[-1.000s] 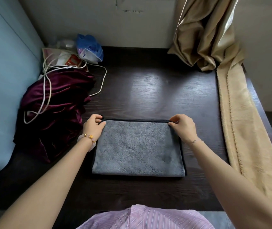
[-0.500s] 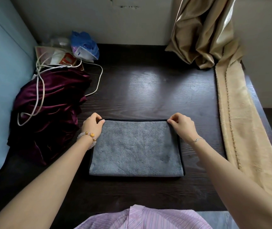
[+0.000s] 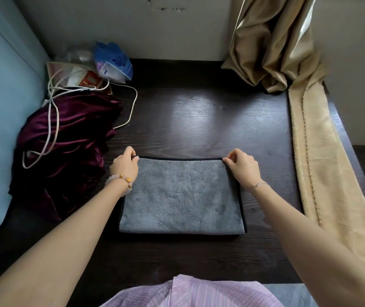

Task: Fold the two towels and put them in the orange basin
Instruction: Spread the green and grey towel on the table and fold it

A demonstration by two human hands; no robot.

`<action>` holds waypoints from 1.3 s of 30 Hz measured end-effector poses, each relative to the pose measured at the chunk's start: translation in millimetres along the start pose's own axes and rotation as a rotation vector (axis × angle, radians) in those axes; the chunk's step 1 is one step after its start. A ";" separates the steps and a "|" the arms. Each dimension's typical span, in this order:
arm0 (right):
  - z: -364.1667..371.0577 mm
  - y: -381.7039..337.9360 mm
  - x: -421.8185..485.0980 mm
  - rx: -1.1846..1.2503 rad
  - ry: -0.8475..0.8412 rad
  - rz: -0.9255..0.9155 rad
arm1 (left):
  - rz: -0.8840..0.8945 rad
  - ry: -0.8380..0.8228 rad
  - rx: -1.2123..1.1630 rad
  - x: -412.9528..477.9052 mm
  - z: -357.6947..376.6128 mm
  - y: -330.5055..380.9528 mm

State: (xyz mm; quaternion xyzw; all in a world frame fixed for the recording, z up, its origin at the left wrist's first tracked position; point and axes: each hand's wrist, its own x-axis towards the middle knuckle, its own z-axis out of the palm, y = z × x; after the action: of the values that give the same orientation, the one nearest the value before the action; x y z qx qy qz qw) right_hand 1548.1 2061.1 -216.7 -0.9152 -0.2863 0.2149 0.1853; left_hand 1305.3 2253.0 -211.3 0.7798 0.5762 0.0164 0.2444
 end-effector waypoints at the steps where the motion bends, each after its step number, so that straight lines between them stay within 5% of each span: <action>1: 1.0 0.8 -0.5 0.008 0.000 0.007 | 0.005 0.003 0.005 0.2 0.5 0.0; 9: 4.2 5.4 -9.4 -0.011 0.074 0.017 | 0.025 0.010 0.040 5.0 6.6 -2.3; 13: 7.0 2.4 -34.3 0.008 0.292 -0.033 | -0.028 0.085 -0.037 -6.9 3.9 1.6; 18: 27.0 -20.8 -96.8 0.065 0.426 -0.305 | 0.443 0.390 0.063 -62.7 13.1 0.8; 22: 55.4 -36.8 -145.3 0.145 0.211 -0.378 | 0.708 0.185 -0.019 -121.6 37.0 -7.8; 31: 89.6 -45.8 -175.5 0.150 -0.091 -0.457 | 0.719 0.024 0.104 -144.7 52.7 -22.9; 35: 97.8 -27.3 -173.5 -0.010 0.004 -0.578 | 0.743 -0.024 0.218 -147.2 57.3 -34.6; 39: 99.7 -9.2 -174.9 -0.183 0.063 -0.485 | 0.656 -0.079 0.307 -152.9 59.5 -48.6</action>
State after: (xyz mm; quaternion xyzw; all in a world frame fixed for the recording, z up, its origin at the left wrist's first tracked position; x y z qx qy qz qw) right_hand 1364.1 1984.1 -245.9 -0.8390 -0.5096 0.1091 0.1568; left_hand 1229.0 2103.3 -244.0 0.9508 0.2813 -0.0227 0.1280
